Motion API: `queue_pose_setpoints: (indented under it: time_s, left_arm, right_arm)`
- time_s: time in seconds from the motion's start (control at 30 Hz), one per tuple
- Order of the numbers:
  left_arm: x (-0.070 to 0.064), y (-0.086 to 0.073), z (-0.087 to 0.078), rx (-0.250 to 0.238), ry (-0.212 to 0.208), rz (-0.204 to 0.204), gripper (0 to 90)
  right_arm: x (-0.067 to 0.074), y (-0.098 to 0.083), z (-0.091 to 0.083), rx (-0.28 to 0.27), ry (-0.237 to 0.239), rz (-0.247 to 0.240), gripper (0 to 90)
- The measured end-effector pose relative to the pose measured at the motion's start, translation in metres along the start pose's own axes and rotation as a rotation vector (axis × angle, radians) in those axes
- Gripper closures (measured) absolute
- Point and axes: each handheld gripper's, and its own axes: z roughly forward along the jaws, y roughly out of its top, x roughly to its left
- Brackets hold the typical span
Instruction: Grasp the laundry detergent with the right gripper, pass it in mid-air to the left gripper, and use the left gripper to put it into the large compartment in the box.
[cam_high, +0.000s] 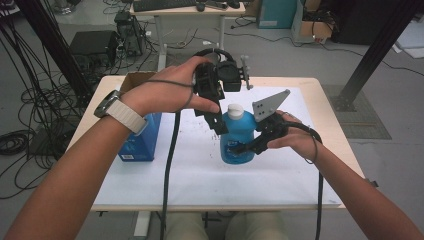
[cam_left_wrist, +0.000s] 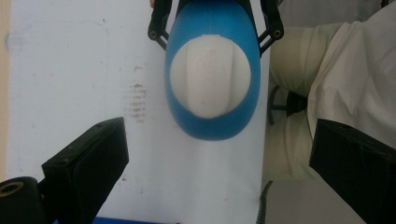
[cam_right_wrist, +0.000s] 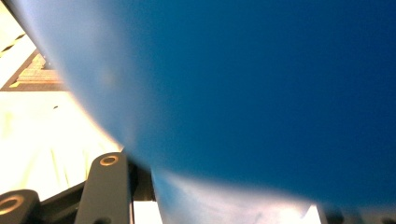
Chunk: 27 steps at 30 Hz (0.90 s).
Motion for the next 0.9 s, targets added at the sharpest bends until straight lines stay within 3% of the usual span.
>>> queue_pose_setpoints:
  time_s: [0.9]
  left_arm:
    - [0.0027, 0.0051, 0.0053, -0.011, -0.003, -0.004, 5.3]
  right_arm:
    - [0.001, 0.0009, 0.0037, 0.015, -0.006, -0.012, 42.6]
